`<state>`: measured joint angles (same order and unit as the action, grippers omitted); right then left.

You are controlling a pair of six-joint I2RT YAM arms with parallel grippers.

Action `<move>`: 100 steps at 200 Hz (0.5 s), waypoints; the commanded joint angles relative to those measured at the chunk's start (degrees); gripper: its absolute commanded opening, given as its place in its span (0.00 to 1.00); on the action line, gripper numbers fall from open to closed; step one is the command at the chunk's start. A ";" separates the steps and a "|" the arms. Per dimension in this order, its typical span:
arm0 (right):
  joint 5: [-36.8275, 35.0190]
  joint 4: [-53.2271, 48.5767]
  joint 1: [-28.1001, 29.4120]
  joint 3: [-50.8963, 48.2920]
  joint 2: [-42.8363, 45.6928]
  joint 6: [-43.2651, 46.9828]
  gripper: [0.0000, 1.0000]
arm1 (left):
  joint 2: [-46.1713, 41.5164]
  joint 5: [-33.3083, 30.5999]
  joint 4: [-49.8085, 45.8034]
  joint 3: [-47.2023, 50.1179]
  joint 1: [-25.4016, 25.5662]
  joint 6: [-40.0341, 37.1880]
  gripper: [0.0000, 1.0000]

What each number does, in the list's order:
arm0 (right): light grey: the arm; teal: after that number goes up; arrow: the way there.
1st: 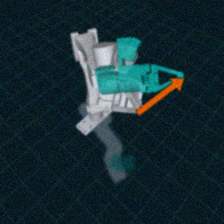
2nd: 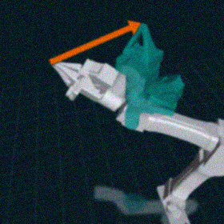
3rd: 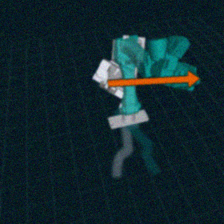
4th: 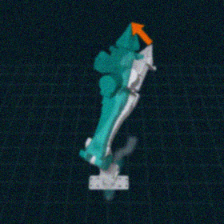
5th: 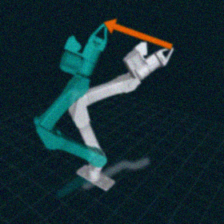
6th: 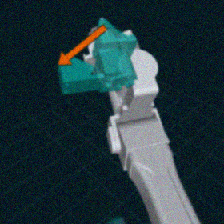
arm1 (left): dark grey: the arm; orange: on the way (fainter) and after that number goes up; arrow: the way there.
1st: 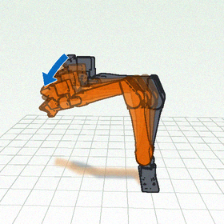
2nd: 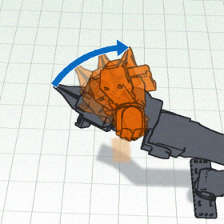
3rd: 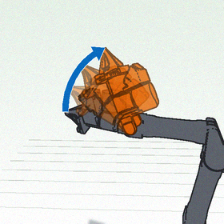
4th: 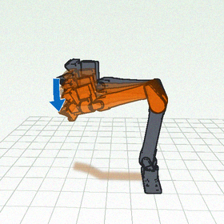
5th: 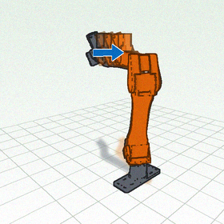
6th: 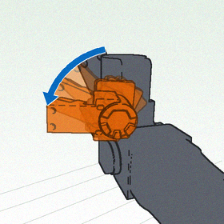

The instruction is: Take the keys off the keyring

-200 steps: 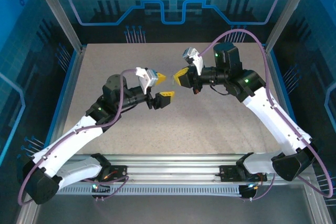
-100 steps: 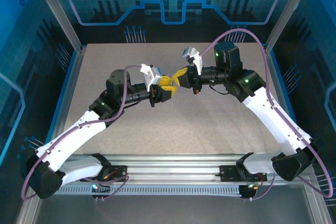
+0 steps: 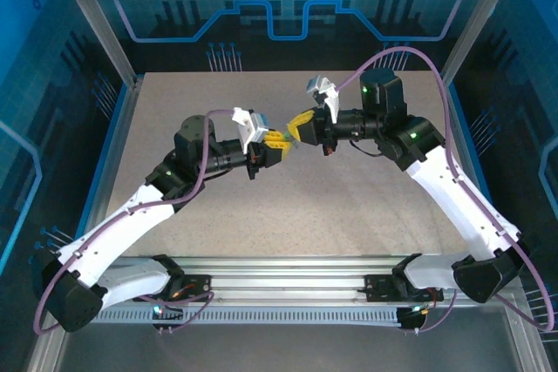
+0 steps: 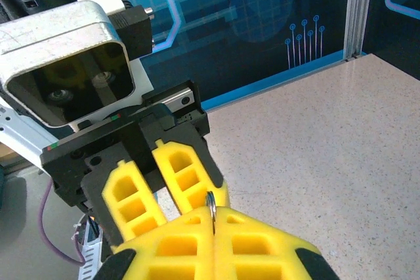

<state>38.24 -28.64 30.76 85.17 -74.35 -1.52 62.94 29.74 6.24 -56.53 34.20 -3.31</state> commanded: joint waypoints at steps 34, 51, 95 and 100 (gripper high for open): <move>1.66 1.87 -0.80 -0.85 1.83 -1.40 0.01 | -2.06 -0.23 -2.56 -0.60 0.25 -2.27 0.00; 1.40 2.35 -1.06 -1.38 2.09 -1.70 0.01 | -2.16 -0.77 -3.75 -0.98 0.23 -2.75 0.00; -2.37 8.32 -4.87 -6.68 4.57 -8.21 0.38 | -0.39 -4.02 -14.24 -6.72 0.26 -4.16 0.00; -2.53 9.82 -5.70 -7.84 5.21 -9.50 0.39 | -0.21 -3.84 -14.93 -7.10 0.23 -4.16 0.00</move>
<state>37.82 -25.54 28.29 81.10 -72.40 -5.04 62.00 26.96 -2.00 -59.42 34.15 -5.58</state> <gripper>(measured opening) 0.350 0.053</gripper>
